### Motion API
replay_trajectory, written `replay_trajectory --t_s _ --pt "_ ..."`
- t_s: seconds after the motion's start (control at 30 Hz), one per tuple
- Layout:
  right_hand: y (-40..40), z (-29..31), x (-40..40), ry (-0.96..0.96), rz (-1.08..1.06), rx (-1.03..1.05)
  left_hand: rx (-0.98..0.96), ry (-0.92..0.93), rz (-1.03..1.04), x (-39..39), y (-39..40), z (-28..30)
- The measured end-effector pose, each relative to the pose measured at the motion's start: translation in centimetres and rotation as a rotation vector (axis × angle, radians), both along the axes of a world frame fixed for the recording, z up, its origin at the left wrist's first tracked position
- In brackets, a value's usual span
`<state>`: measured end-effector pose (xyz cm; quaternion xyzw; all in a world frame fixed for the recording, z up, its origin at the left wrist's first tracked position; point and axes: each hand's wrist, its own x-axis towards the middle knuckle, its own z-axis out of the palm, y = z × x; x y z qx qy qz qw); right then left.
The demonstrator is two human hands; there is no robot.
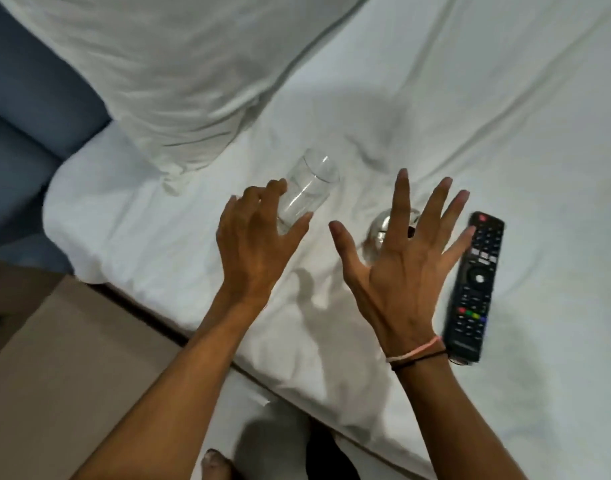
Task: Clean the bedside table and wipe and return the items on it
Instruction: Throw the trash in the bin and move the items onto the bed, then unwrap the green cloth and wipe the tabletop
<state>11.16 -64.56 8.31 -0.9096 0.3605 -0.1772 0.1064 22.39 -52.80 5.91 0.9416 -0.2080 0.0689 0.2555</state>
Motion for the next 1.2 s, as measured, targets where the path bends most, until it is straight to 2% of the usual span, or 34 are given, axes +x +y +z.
replay_trajectory --t_s 0.13,0.3,0.37,0.53,0.6,0.7,0.83,0.9,1.07,1.2 --pt "-2.6 -0.1 -0.8 -0.002 -0.027 0.003 0.082 -0.097 0.016 0.4 -1.3 -2.4" --pt "0.2 0.4 0.3 -0.015 0.079 0.018 0.104 -0.034 0.053 0.5 2.7 -0.5" --pt "3.0 1.1 1.2 -0.028 0.188 0.021 0.069 -0.039 0.144 0.1 5.8 0.4" --pt "15.9 2.1 1.9 -0.067 0.622 0.027 0.056 -0.091 0.483 -6.1 21.8 2.4" --pt "24.6 1.5 -0.4 -0.045 0.864 0.026 0.137 -0.065 0.694 -12.9 31.5 3.2" --pt "32.9 0.9 -4.4 0.011 1.087 0.028 0.238 0.010 0.843 -22.2 40.5 3.7" --pt "46.0 0.3 -16.2 0.042 1.473 0.064 0.311 0.078 1.198 -40.6 51.4 4.9" --pt "51.2 0.1 -23.3 0.060 1.668 0.082 0.282 0.110 1.350 -49.9 54.3 5.7" --pt "58.5 -0.6 -37.4 0.139 2.014 0.149 0.069 0.231 1.628 -66.1 57.3 6.8" --pt "61.8 -0.8 -43.1 0.229 2.152 0.138 -0.143 0.703 1.627 -71.7 59.6 5.9"
